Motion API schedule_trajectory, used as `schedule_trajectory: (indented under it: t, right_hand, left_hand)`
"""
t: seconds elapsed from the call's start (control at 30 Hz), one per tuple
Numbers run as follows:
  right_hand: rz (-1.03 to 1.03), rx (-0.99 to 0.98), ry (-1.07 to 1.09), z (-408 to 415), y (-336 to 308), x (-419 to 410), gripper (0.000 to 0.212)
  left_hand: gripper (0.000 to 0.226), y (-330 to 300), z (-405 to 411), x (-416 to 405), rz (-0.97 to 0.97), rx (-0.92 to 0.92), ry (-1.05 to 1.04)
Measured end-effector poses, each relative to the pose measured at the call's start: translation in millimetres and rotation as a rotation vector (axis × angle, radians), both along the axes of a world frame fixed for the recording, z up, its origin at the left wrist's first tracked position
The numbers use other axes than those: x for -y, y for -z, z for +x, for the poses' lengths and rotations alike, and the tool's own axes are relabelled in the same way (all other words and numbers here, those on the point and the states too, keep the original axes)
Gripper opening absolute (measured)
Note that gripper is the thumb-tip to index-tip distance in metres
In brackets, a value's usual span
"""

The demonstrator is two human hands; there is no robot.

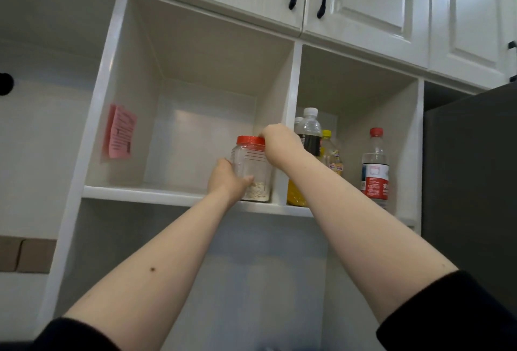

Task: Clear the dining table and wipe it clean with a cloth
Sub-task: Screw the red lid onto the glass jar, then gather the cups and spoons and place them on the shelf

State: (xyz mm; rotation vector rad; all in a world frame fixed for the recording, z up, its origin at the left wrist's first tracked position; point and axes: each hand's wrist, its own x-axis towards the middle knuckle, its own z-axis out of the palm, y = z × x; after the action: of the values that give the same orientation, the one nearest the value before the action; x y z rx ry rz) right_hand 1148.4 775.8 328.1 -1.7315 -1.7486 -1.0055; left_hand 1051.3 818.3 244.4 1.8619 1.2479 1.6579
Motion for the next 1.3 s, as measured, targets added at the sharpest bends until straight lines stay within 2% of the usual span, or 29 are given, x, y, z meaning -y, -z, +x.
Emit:
schedule_trajectory:
  t: [0.27, 0.47, 0.6, 0.73, 0.83, 1.07, 1.3]
  right_hand:
    - [-0.036, -0.054, -0.072, 3.8, 22.7, 31.7, 0.038]
    - [-0.078, -0.057, 0.035, 1.4, 50.9, 74.6, 0.047]
    - [-0.1, -0.097, 0.194, 0.9, 77.2, 119.0, 0.044]
    - [-0.149, -0.132, 0.383, 0.6, 118.2, 189.3, 0.04]
    - [-0.2, -0.166, 0.55, 2.9, 152.4, 257.7, 0.044]
    - [-0.274, -0.369, 0.911, 7.7, 210.9, 440.3, 0.049]
    - [-0.3, -0.526, 1.293, -35.2, 247.0, 639.4, 0.047]
  left_hand:
    - [0.057, 6.9, 3.4, 23.0, 0.008, -0.009, -0.033]
    - [0.056, 10.4, 6.3, 55.1, 0.085, 0.006, -0.008]
    - [0.042, 30.0, 9.2, 83.5, 0.097, 0.017, 0.17]
    - [0.037, 65.0, 21.9, 126.0, 0.105, 0.004, 0.367]
    - [0.035, 95.5, 38.3, 176.4, 0.051, -0.014, 0.519]
    - [0.04, 152.9, 81.7, 331.3, -0.007, -0.132, 0.921]
    - [0.036, 199.0, 109.2, 518.8, 0.002, -0.254, 1.353]
